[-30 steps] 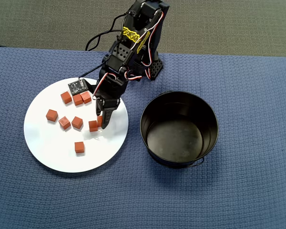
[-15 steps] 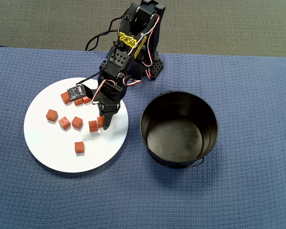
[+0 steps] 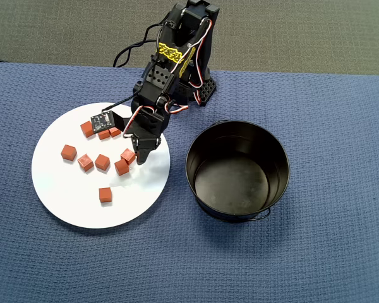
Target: Pick up the red cubes from the white plate and place them in the black recipient
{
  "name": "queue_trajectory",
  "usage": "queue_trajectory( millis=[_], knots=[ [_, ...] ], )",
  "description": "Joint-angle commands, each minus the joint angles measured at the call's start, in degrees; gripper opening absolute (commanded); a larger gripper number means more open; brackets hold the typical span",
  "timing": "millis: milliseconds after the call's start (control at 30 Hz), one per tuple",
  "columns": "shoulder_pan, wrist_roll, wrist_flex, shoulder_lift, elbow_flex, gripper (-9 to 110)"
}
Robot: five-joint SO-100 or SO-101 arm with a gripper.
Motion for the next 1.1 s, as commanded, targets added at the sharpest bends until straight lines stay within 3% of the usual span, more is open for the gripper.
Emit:
queue_trajectory(
  millis=[0,100,467,833,1067],
  knots=[
    [-0.79,-3.43,1.23,1.49,-3.08,22],
    [-1.14,-5.36,1.76,1.41,-2.64,33],
    [0.88,-7.65,4.39,-1.67,-5.63,28],
    [4.48,-37.71,4.75,-3.6,-3.25,28],
    [6.42,-42.98,14.33,-1.32,-6.15,27]
  ],
)
